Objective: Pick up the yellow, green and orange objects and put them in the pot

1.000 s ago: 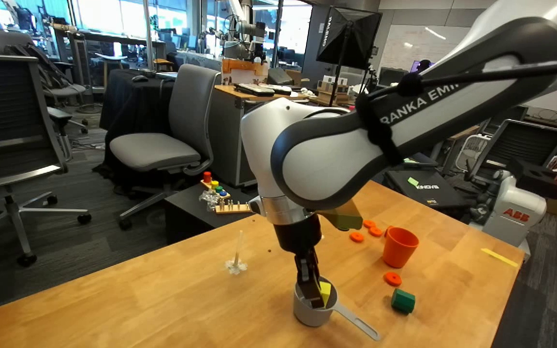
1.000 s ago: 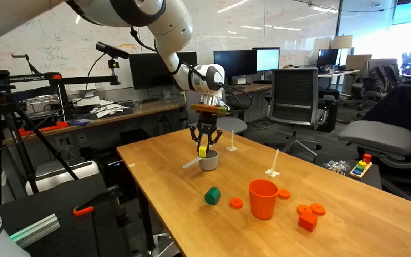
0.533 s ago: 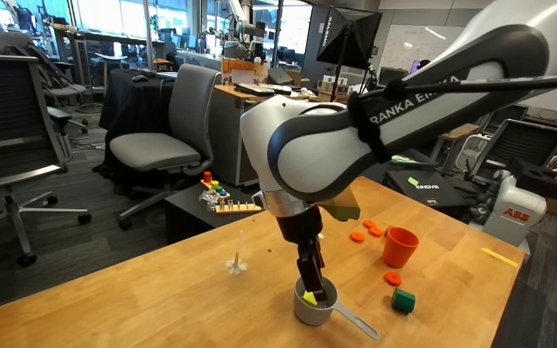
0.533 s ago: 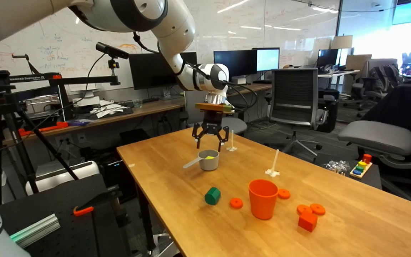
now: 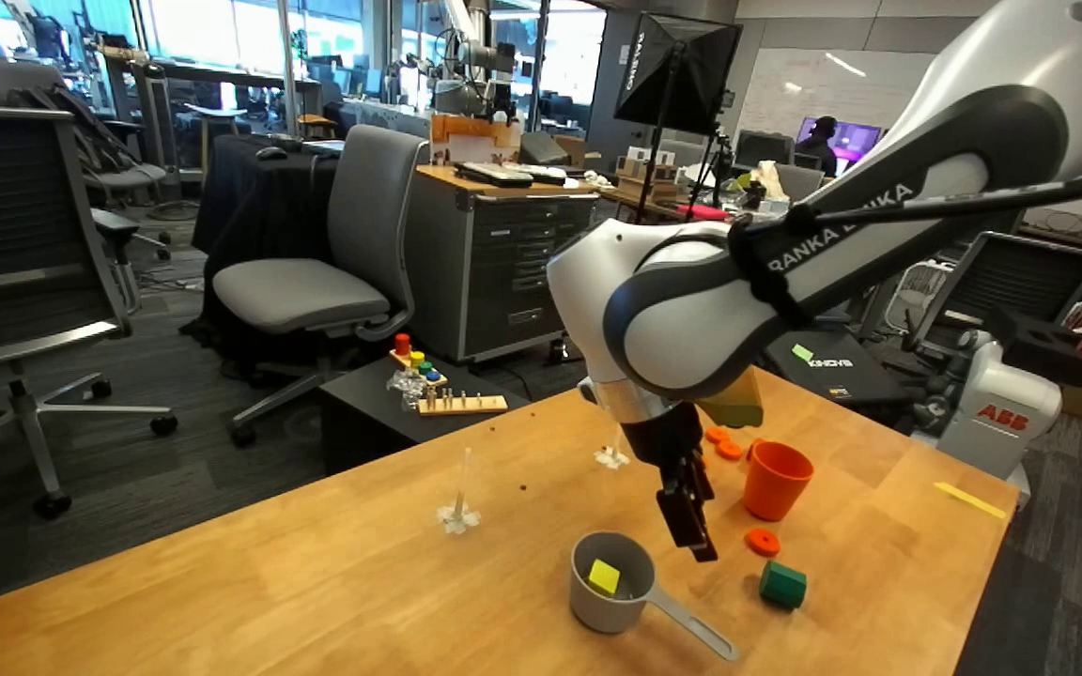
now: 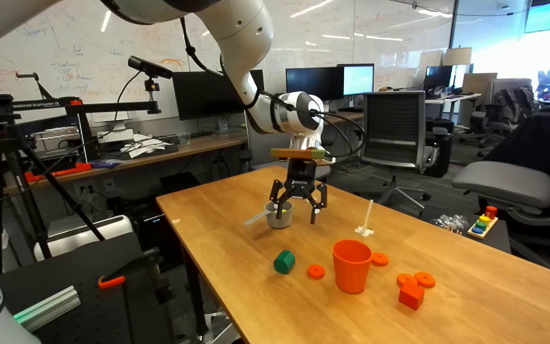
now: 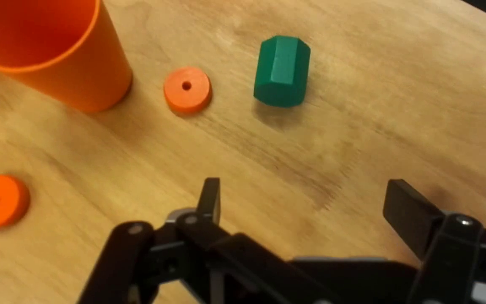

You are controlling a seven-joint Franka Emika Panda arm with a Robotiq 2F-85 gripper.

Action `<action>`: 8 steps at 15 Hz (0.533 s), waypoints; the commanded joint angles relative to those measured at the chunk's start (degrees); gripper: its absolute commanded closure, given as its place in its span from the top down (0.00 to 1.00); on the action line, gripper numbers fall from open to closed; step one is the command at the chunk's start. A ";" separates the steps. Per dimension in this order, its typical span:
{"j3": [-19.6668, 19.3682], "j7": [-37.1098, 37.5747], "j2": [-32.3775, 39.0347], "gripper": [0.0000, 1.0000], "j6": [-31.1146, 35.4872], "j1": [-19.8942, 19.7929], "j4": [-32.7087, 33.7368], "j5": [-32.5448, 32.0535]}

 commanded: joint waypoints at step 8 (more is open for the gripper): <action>0.04 4.23 -5.82 1.00 15.51 -3.92 -22.38 -0.46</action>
